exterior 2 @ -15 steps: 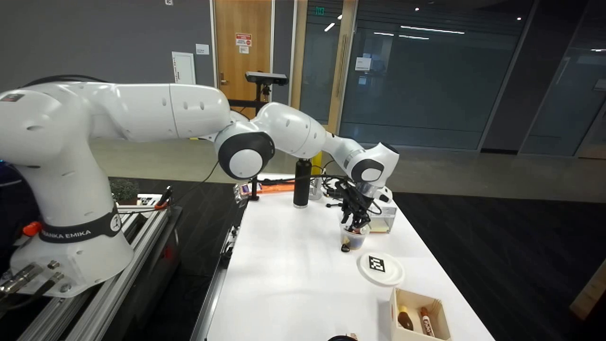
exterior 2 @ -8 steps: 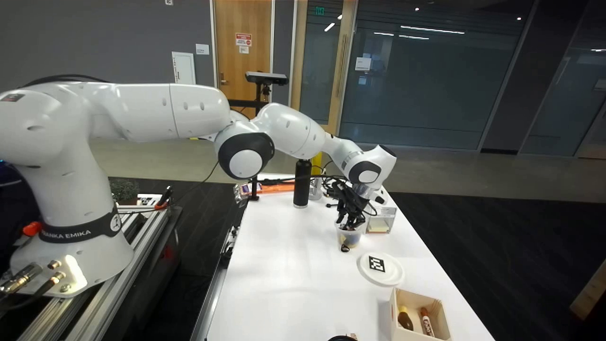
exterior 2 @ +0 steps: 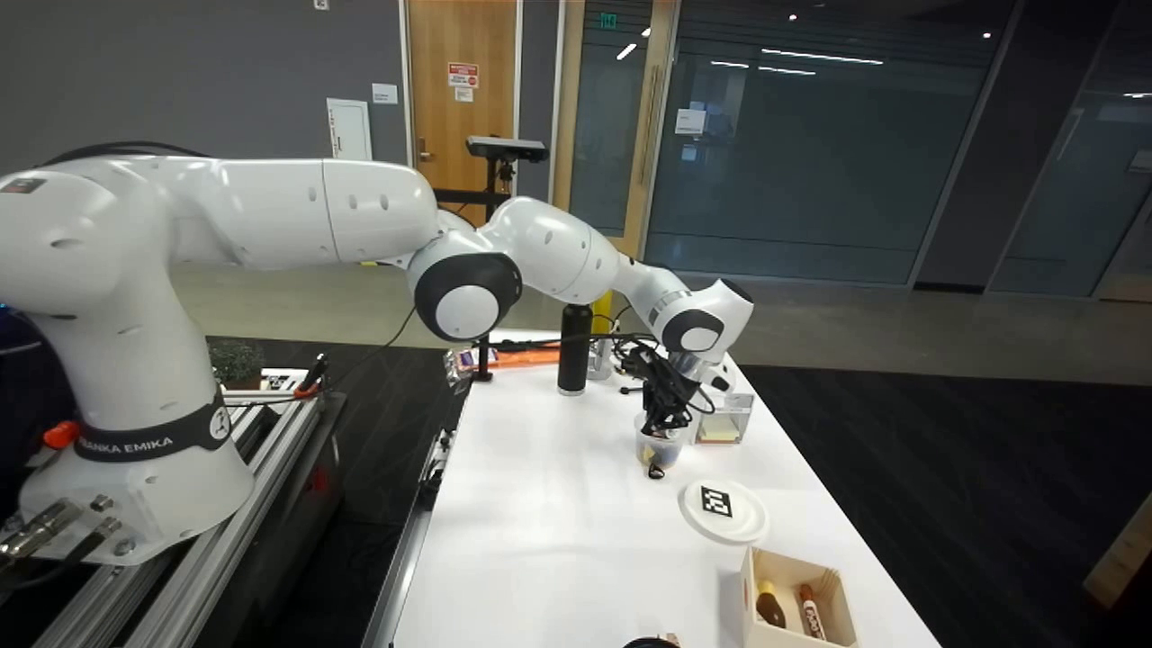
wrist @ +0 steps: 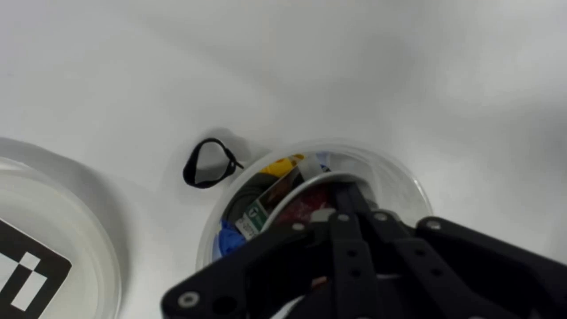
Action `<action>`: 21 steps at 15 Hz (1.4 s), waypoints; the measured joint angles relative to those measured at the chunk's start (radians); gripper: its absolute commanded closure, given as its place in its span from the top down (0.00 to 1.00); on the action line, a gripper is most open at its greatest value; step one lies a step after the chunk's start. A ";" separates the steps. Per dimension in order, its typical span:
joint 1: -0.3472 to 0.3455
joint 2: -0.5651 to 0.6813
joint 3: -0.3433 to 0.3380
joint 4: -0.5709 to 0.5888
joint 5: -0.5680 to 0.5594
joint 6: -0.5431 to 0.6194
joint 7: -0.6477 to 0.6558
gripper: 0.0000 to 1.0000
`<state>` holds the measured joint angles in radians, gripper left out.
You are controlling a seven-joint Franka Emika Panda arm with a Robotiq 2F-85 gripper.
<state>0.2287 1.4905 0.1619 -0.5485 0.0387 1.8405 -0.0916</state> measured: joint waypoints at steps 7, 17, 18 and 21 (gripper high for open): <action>-0.008 -0.001 -0.001 0.003 0.000 0.000 0.000 0.54; -0.008 -0.006 -0.001 0.004 0.000 0.000 -0.009 1.00; -0.007 -0.006 -0.001 0.004 0.000 0.000 -0.011 1.00; -0.006 -0.005 0.000 0.001 0.000 0.000 -0.015 0.71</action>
<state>0.2224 1.4852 0.1616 -0.5471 0.0387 1.8405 -0.1065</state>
